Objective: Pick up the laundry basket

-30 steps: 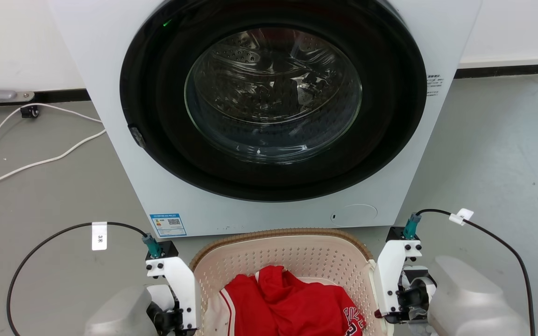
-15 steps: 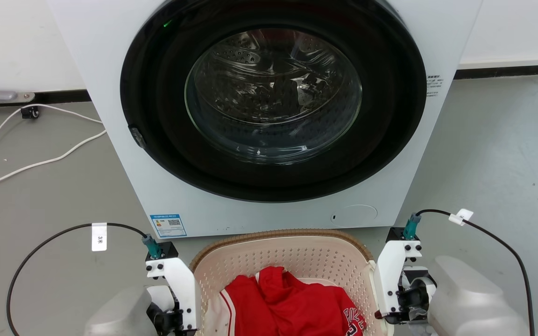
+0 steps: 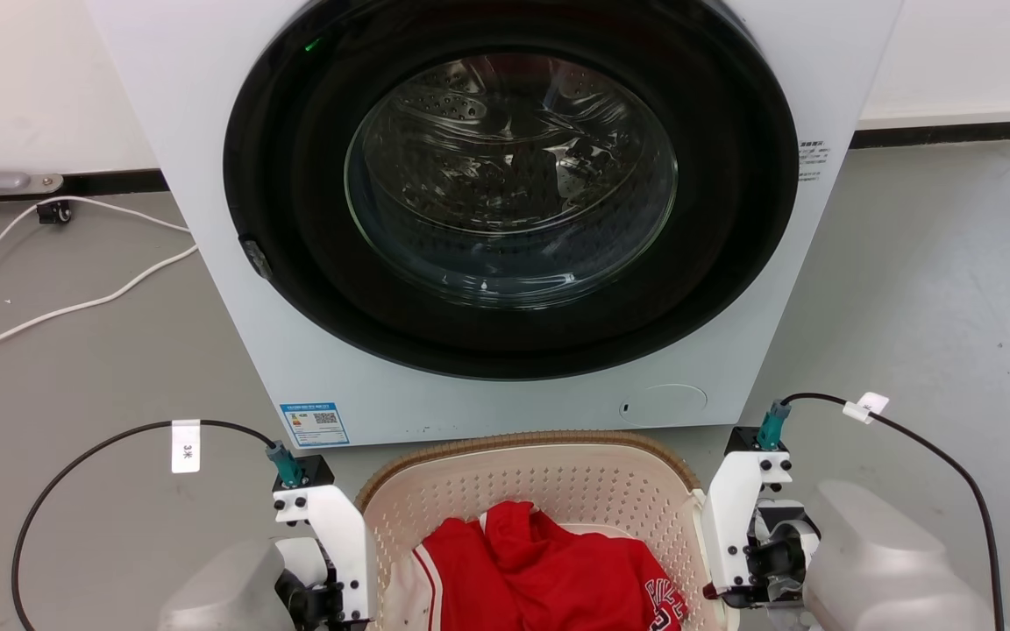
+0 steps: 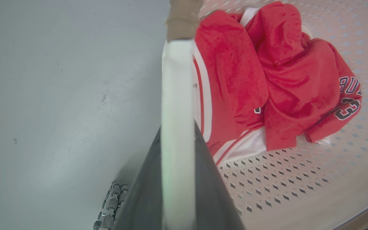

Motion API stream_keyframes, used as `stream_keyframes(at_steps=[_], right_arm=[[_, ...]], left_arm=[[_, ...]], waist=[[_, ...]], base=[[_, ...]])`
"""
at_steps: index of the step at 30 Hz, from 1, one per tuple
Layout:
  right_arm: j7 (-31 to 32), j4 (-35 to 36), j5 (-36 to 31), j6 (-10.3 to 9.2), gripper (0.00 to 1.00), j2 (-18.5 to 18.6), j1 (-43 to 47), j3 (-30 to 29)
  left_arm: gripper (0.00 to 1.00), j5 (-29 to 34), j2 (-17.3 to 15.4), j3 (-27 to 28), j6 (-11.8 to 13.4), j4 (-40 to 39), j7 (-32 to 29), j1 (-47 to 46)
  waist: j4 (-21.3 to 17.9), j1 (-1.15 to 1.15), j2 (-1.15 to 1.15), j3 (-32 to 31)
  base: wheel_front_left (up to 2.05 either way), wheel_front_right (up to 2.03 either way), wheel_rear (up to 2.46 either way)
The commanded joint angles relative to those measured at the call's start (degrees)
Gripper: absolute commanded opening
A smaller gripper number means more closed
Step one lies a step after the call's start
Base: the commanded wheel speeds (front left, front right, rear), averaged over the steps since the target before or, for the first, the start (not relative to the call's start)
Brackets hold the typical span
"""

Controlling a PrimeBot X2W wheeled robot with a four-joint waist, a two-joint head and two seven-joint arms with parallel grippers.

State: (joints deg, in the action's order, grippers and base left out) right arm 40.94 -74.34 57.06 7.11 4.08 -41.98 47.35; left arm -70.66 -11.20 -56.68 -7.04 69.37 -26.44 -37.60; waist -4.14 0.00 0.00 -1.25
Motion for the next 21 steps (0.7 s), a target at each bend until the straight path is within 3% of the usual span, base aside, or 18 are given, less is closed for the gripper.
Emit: stream_keyframes(at_steps=[1, 21], right_arm=[[0.03, 0.94, 0.32, 0.69, 0.00, -2.22, 0.20, -0.35], [0.25, 0.94, 0.00, 0.69, 0.00, -2.22, 0.61, -0.92]], left_arm=[[0.00, -0.72, 2.45, -0.09, -0.81, -1.22, 0.26, -0.98], [0.00, -1.91, 2.38, -1.23, -0.81, -1.10, 0.50, -1.04]], waist=[[0.00, 0.00, 0.00, -0.02], [-0.07, 0.00, 0.00, -0.07]], base=[[0.00, 0.00, 0.00], [0.00, 0.00, 0.00]])
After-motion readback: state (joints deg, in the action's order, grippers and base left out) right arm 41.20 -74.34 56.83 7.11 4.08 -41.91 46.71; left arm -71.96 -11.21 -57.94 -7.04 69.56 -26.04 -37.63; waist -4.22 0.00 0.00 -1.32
